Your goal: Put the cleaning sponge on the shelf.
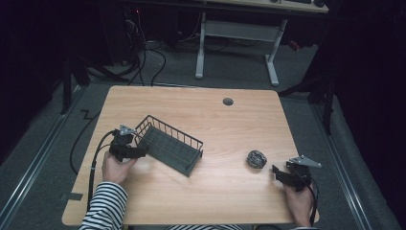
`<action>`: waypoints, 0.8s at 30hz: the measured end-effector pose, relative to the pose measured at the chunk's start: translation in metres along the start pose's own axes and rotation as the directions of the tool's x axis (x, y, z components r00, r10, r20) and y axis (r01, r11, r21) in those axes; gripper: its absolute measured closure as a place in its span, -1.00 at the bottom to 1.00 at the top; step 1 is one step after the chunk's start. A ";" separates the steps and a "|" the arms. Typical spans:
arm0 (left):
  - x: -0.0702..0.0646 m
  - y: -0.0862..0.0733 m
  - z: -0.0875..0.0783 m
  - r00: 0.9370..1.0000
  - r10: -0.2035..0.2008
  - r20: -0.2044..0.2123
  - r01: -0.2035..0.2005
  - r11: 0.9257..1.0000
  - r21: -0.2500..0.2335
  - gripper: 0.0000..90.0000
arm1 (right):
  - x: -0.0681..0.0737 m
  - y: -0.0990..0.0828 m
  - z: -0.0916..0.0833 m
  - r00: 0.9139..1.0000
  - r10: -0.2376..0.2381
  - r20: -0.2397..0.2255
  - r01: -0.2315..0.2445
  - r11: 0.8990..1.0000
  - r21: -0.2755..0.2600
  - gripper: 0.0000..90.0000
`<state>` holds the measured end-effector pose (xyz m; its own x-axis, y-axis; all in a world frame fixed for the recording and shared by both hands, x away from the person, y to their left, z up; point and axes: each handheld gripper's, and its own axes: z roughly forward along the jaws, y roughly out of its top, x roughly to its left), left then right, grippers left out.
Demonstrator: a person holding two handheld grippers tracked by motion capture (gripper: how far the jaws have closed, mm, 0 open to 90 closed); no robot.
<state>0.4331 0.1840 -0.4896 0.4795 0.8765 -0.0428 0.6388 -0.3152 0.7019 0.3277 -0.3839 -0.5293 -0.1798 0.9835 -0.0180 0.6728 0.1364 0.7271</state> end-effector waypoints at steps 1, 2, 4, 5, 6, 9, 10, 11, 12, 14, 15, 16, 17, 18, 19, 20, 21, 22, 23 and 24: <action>0.000 0.001 0.002 1.000 0.004 0.003 -0.004 1.000 0.003 -0.47 | 0.000 0.000 0.000 1.000 0.000 0.000 0.000 1.000 0.000 -0.19; -0.001 0.002 0.003 1.000 0.004 0.005 -0.004 1.000 0.002 -0.46 | 0.000 0.000 0.000 1.000 0.000 0.000 0.000 1.000 0.000 -0.19; -0.001 0.003 0.004 1.000 0.008 0.006 -0.008 1.000 0.002 -0.42 | 0.000 0.000 0.000 1.000 -0.002 0.000 0.002 1.000 0.000 -0.19; -0.002 0.004 0.006 1.000 0.014 0.008 -0.014 1.000 0.005 -0.41 | 0.000 0.000 0.000 1.000 -0.002 -0.001 0.002 1.000 0.000 -0.19; -0.002 0.004 0.006 1.000 0.014 0.008 -0.014 1.000 0.005 -0.40 | 0.000 0.000 0.000 1.000 -0.002 -0.001 0.002 1.000 0.000 -0.19; -0.003 0.006 0.008 1.000 0.020 0.008 -0.020 1.000 0.007 -0.36 | 0.000 0.000 0.000 1.000 -0.001 -0.001 0.001 1.000 0.000 -0.19; -0.003 0.006 0.008 1.000 0.022 0.000 -0.022 1.000 0.004 -0.33 | 0.000 0.000 0.000 1.000 -0.001 -0.001 0.001 1.000 0.000 -0.19; -0.003 0.006 0.008 1.000 0.019 0.002 -0.019 1.000 0.001 -0.26 | 0.000 0.000 0.000 1.000 -0.001 -0.001 0.001 1.000 0.000 -0.19; -0.003 0.006 0.008 1.000 0.019 0.002 -0.019 1.000 0.001 -0.24 | 0.000 0.000 0.000 1.000 -0.001 -0.001 0.001 1.000 0.000 -0.20; -0.003 0.006 0.008 1.000 0.015 0.003 -0.015 1.000 -0.001 -0.21 | 0.000 0.000 0.000 1.000 -0.001 -0.001 0.001 1.000 0.000 -0.20; -0.005 0.006 0.008 1.000 0.019 0.002 -0.019 1.000 -0.002 -0.19 | 0.000 0.000 0.000 1.000 -0.001 -0.001 0.001 1.000 0.000 -0.20; -0.005 0.006 0.008 1.000 0.019 0.002 -0.019 1.000 -0.002 -0.18 | 0.000 0.000 0.000 1.000 -0.001 -0.001 0.001 1.000 0.000 -0.20; -0.006 0.007 0.008 1.000 0.017 0.003 -0.017 1.000 -0.006 -0.15 | 0.000 0.000 0.000 1.000 -0.001 -0.001 0.001 1.000 0.000 -0.20; -0.006 0.007 0.008 1.000 0.017 0.003 -0.017 1.000 -0.006 -0.13 | 0.000 0.000 0.000 1.000 -0.001 -0.001 0.001 1.000 0.000 -0.20; -0.009 0.007 0.009 1.000 0.018 0.004 -0.018 1.000 -0.007 -0.10 | 0.000 0.000 0.000 1.000 -0.001 -0.001 0.001 1.000 0.000 -0.20; -0.009 0.007 0.009 1.000 0.018 0.004 -0.018 1.000 -0.007 -0.10 | 0.000 0.000 0.000 1.000 -0.001 -0.001 0.001 1.000 0.000 -0.20; -0.010 0.008 0.010 1.000 0.018 0.002 -0.018 1.000 -0.006 -0.10 | 0.000 0.000 0.000 1.000 -0.001 -0.001 0.001 1.000 0.000 -0.20; -0.012 0.009 0.011 1.000 0.015 0.005 -0.015 1.000 -0.009 -0.10 | 0.000 0.000 0.000 1.000 -0.002 -0.001 0.002 1.000 0.000 -0.20; -0.014 0.009 0.012 1.000 0.014 0.008 -0.014 1.000 -0.011 -0.10 | 0.000 0.000 0.000 1.000 -0.001 -0.001 0.001 1.000 0.000 -0.20; -0.014 0.009 0.012 1.000 0.014 0.008 -0.014 1.000 -0.011 -0.10 | 0.000 0.000 0.000 1.000 -0.002 -0.002 0.002 1.000 0.000 -0.20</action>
<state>0.4393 0.1646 -0.4909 0.4934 0.8689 -0.0390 0.6256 -0.3233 0.7100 0.3277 -0.3839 -0.5293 -0.1820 0.9831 -0.0182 0.6724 0.1380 0.7272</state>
